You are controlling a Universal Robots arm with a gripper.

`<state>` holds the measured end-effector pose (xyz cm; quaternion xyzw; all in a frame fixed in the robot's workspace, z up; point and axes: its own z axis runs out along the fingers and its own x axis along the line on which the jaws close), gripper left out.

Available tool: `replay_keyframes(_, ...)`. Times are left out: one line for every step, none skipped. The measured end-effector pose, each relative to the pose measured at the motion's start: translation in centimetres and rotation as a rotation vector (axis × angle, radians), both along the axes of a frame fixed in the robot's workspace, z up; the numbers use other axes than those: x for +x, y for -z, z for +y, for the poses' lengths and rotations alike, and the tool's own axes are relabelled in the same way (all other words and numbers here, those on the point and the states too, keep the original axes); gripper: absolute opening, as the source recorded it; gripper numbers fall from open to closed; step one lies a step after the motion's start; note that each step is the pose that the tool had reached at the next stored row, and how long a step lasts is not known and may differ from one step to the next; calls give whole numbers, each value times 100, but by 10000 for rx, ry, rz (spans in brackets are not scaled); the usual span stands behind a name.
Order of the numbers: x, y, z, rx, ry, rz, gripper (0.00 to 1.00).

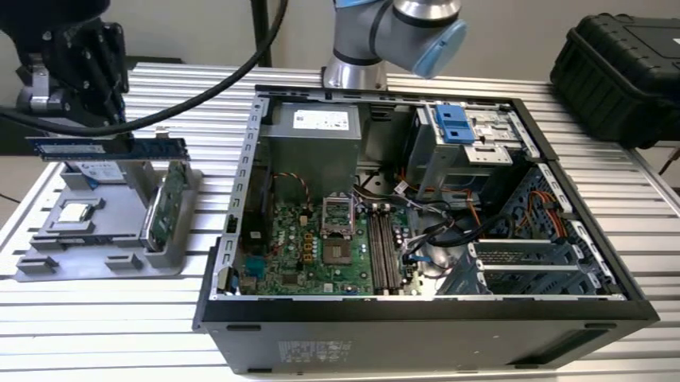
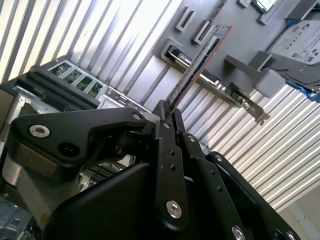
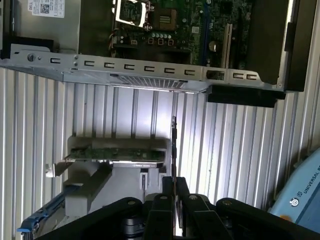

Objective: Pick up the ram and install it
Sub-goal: 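Pick up the ram and move it above insertion slot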

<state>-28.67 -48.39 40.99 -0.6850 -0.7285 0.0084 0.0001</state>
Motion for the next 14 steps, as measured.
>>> replay_keyframes(46, 0, 0, 1, 0, 0, 0)
replay_keyframes(88, 0, 0, 0, 0, 1, 0)
replay_keyframes(136, 0, 0, 0, 0, 1, 0)
replay_keyframes(182, 0, 0, 0, 0, 2, 0)
replay_keyframes(229, 0, 0, 0, 0, 2, 0)
replay_keyframes(274, 0, 0, 1, 0, 1, 0)
replay_keyframes(314, 0, 0, 1, 0, 2, 0)
replay_keyframes(362, 0, 0, 0, 0, 3, 0)
replay_keyframes(410, 0, 0, 1, -1, 3, 0)
replay_keyframes(454, 0, 0, 0, 0, 3, 0)
replay_keyframes(499, 0, 0, 0, 0, 4, 0)
replay_keyframes(546, 1, 0, 1, 0, 3, 0)
replay_keyframes(591, -1, 0, -1, 0, 5, 0)
replay_keyframes(636, 0, 0, 1, -1, 5, 0)
